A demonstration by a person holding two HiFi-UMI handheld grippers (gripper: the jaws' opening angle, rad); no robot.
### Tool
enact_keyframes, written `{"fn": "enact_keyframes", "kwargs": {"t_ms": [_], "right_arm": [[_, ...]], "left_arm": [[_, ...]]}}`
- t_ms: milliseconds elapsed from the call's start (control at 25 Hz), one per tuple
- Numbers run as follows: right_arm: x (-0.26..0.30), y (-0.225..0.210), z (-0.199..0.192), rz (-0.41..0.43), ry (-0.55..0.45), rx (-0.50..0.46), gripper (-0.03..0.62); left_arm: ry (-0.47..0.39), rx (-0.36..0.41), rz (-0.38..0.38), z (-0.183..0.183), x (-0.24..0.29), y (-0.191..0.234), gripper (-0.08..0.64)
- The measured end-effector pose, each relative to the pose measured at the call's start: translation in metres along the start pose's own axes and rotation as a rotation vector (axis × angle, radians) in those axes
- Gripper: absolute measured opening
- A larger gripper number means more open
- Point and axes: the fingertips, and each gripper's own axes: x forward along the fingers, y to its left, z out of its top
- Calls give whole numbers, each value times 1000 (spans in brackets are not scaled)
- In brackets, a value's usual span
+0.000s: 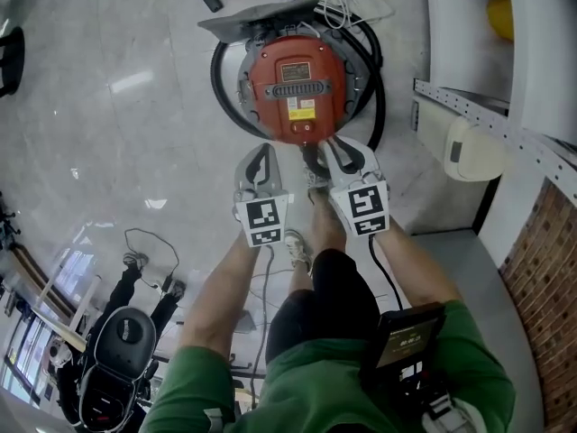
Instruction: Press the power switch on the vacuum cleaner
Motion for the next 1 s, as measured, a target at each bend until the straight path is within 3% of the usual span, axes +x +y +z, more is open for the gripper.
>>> {"fn": "enact_keyframes", "kwargs": {"t_ms": [400, 1000], "right_arm": [[-50, 20, 35, -53, -66, -42, 20], [-147, 62, 91, -151, -214, -102, 3]], "left_arm": [[-123, 47, 43, 45, -60, 1, 8], [-262, 78, 62, 79, -168, -7, 8]]}}
